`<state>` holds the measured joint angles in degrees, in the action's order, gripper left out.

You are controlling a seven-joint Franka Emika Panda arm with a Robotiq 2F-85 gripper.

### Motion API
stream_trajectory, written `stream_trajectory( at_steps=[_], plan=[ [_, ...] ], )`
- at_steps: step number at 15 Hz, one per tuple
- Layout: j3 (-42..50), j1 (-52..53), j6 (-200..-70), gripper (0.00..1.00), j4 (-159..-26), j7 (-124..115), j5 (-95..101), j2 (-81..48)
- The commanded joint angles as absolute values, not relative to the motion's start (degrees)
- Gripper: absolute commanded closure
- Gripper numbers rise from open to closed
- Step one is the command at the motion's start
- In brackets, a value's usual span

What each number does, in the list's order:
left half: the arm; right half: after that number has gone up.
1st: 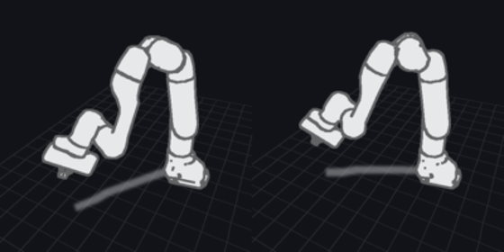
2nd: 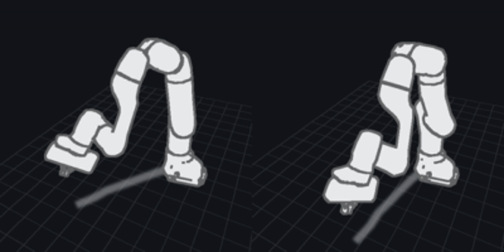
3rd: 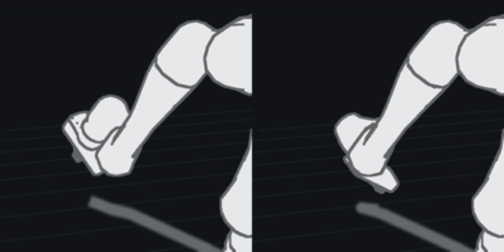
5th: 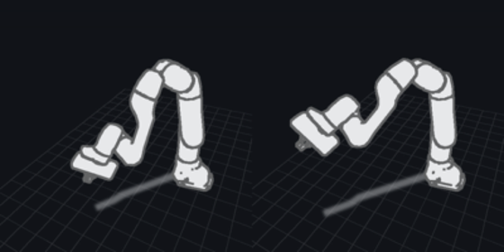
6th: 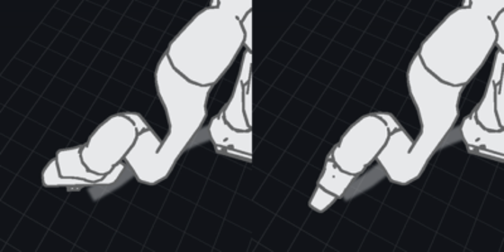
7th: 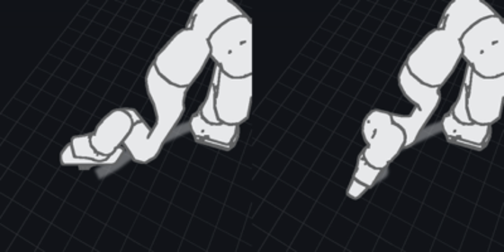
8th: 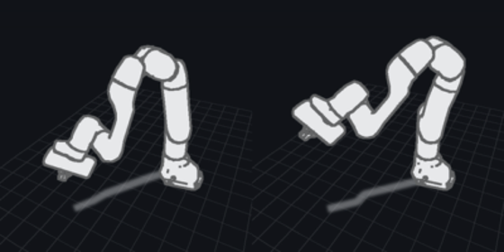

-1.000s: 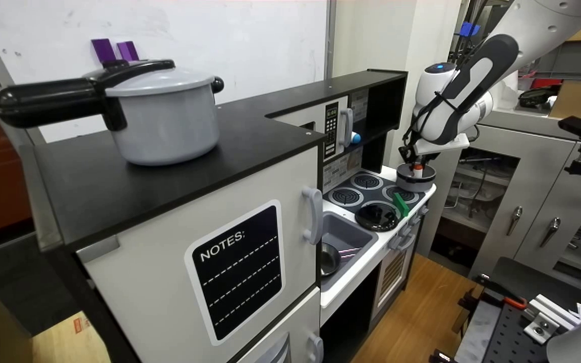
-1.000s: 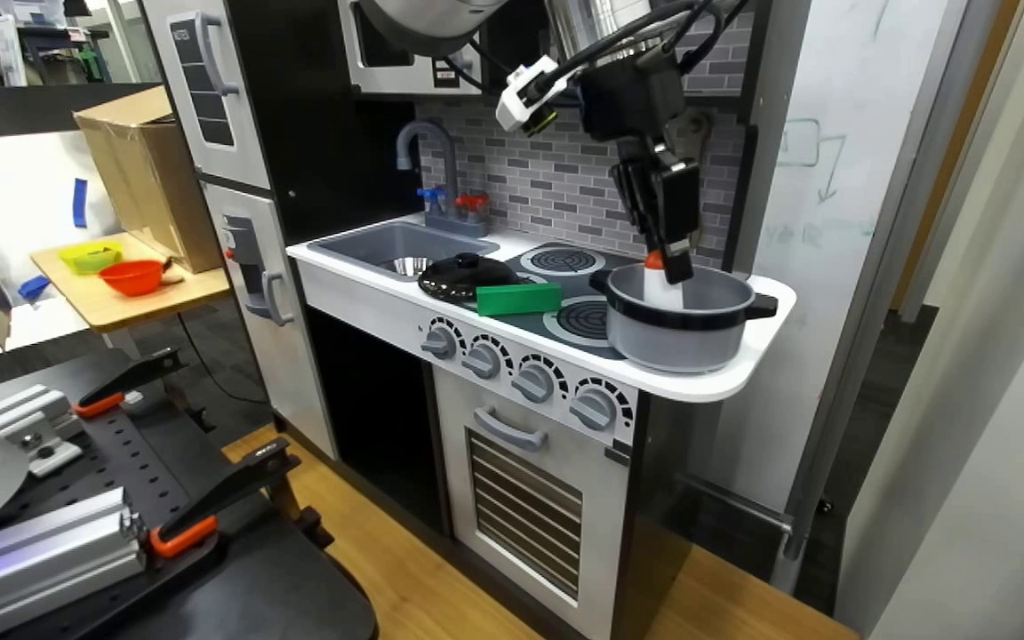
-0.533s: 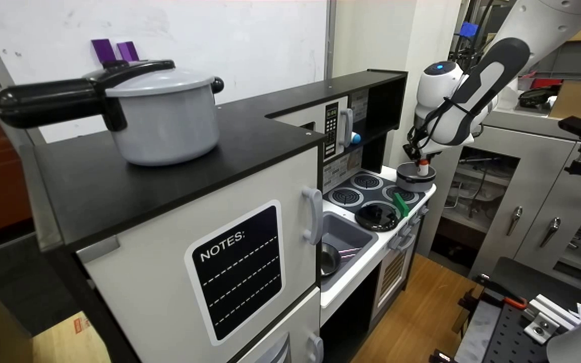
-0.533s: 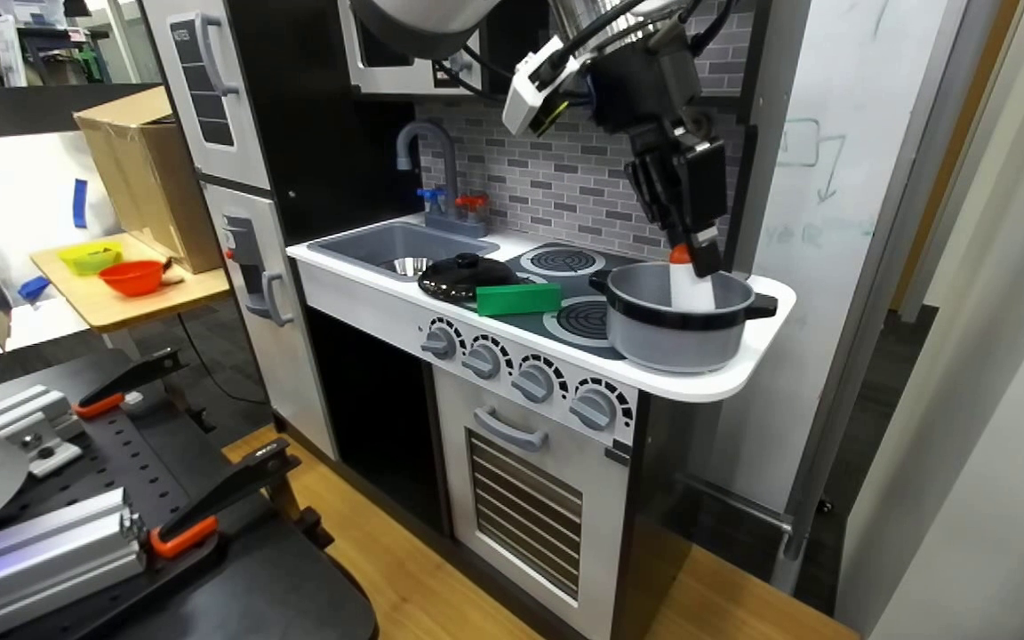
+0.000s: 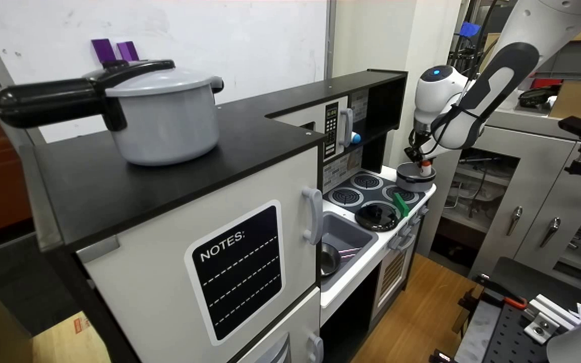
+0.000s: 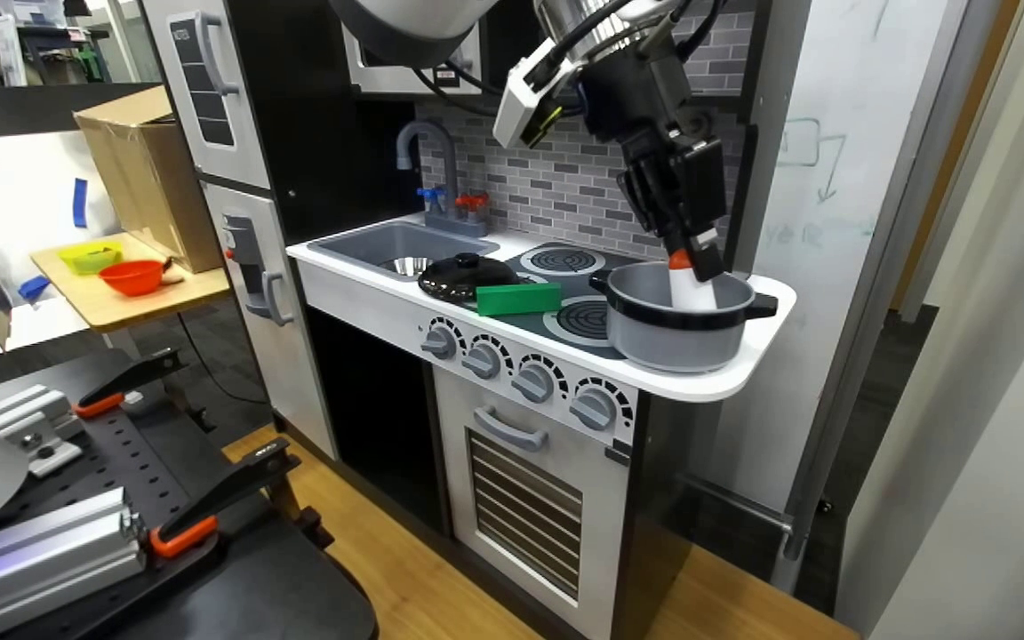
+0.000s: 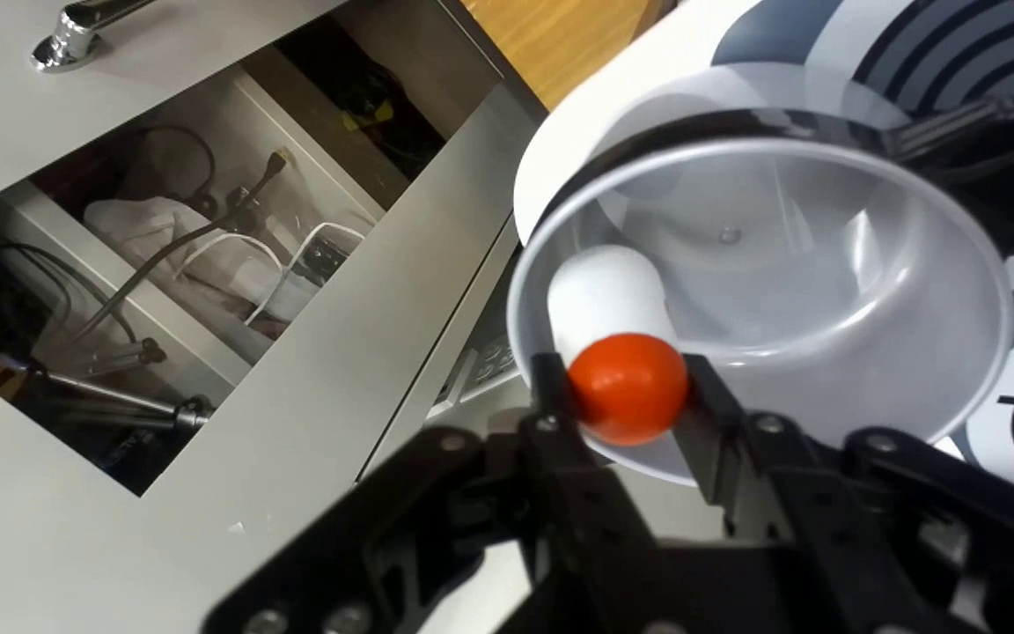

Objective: Take off the lid from the pot, place the white object inside, and cover it with the lid

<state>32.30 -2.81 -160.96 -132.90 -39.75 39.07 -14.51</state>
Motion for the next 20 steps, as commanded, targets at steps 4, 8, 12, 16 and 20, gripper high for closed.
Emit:
stream_trajectory(
  at_steps=[4,8,12,16,20],
  plan=[
    [30.9,-3.29,-159.01,0.2,-132.86,-40.89,40.73,-14.16],
    [30.23,-3.69,-158.6,0.0,-133.18,-40.57,40.35,-13.83],
    [29.25,-4.22,-158.83,0.0,-133.96,-39.52,39.23,-13.0],
    [26.01,-4.54,-159.59,0.0,-139.79,-36.59,37.7,-7.71],
    [19.88,-4.9,-159.86,0.0,-150.12,-32.63,35.9,1.65]
  ],
)
